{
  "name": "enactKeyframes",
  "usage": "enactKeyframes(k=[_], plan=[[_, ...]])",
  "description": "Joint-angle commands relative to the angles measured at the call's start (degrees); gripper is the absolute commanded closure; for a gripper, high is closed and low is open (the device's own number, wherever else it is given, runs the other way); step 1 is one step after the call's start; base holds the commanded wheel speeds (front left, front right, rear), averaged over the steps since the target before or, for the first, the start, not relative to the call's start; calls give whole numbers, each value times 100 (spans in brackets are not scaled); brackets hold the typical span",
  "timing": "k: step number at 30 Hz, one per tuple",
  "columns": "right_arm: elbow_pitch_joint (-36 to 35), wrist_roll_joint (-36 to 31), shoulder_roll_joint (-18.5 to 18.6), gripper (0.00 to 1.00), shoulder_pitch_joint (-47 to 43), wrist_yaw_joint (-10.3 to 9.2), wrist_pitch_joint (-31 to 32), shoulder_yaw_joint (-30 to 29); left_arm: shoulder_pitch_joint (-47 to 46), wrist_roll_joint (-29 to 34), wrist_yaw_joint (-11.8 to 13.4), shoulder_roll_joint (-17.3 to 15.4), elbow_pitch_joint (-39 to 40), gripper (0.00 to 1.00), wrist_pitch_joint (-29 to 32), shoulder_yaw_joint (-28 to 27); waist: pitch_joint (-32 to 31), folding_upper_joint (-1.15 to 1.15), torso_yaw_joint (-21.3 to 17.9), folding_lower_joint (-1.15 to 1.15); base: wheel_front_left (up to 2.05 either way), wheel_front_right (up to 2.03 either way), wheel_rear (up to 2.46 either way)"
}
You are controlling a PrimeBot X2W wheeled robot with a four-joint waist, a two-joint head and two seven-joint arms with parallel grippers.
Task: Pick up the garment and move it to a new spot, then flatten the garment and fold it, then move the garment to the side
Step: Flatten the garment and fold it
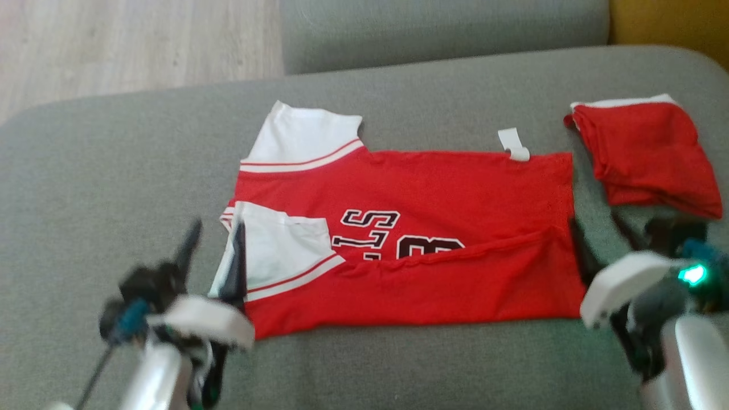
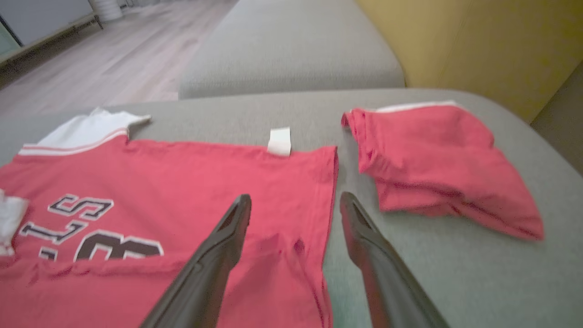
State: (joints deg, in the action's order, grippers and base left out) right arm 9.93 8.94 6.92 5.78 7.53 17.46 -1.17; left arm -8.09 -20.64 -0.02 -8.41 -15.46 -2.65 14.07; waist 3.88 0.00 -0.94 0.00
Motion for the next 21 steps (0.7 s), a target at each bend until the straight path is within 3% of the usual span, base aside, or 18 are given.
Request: enactKeyframes(k=[1,6,11,15,21], plan=[[-263,-126,-28,0,525,-4,-233,27,-590,2,-43,-154,284,0,-155,-289,200,0,-63,0,0,0,0],[-179,-325,-102,0,1039,-4,-489,-2,-1311,83,-259,-438,266,0,-47,-283,535,0,-186,0,0,0,0],[-24,-486,-132,0,1763,-4,-607,62,-2604,-26,-625,-864,-187,0,566,-93,1069,0,-419,0,0,0,0],[43,-547,-153,0,2298,-4,-669,167,-3608,-308,-735,-1276,-863,0,1208,262,1511,0,-670,0,0,0,0],[130,-578,-192,0,2844,-4,-769,338,-4595,-1208,-745,-1988,-1528,0,2057,1332,2054,0,-1000,0,0,0,0]])
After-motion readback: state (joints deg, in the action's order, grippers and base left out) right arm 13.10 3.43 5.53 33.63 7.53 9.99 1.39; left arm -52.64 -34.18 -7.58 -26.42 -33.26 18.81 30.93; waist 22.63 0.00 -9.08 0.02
